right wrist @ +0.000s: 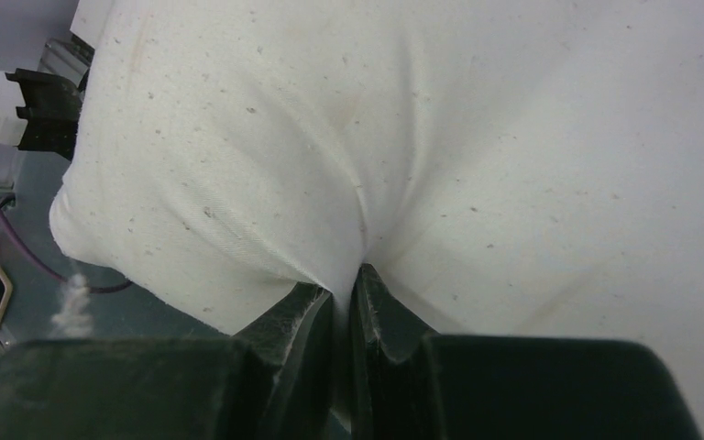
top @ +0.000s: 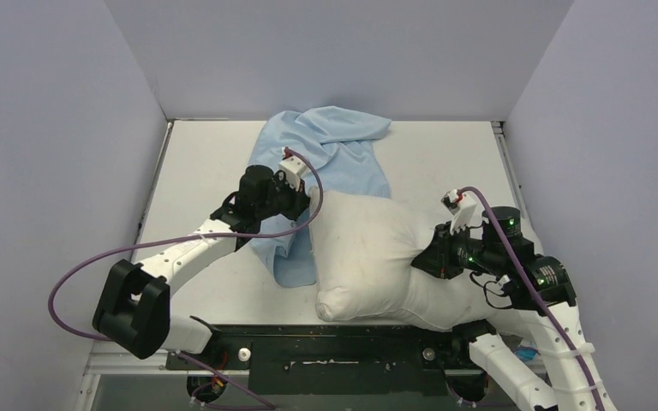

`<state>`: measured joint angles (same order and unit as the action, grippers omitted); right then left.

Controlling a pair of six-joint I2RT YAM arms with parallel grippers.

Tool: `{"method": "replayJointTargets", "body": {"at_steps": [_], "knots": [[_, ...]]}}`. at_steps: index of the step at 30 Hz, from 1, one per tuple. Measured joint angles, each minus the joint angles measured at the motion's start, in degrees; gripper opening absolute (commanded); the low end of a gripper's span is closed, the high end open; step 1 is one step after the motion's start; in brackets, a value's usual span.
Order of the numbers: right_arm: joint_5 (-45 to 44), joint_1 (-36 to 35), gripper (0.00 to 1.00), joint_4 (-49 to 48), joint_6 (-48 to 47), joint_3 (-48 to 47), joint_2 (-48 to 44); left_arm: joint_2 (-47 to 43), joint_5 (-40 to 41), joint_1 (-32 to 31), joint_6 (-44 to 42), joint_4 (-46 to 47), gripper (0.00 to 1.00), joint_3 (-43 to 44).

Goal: Put the pillow into the pillowcase

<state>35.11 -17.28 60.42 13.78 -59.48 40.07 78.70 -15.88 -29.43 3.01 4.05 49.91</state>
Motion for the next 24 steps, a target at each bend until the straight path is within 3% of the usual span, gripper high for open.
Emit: {"method": "replayJointTargets", "body": {"at_steps": [14,24], "knots": [[5.9,-1.4,0.0,-0.7,1.0,2.7,-2.7,5.3,3.5,1.4,4.9,-0.4,0.0,5.4],[4.5,-3.1,0.0,-0.8,0.9,4.5,-0.3,5.6,3.2,1.8,5.3,-0.6,0.0,5.7]]}}
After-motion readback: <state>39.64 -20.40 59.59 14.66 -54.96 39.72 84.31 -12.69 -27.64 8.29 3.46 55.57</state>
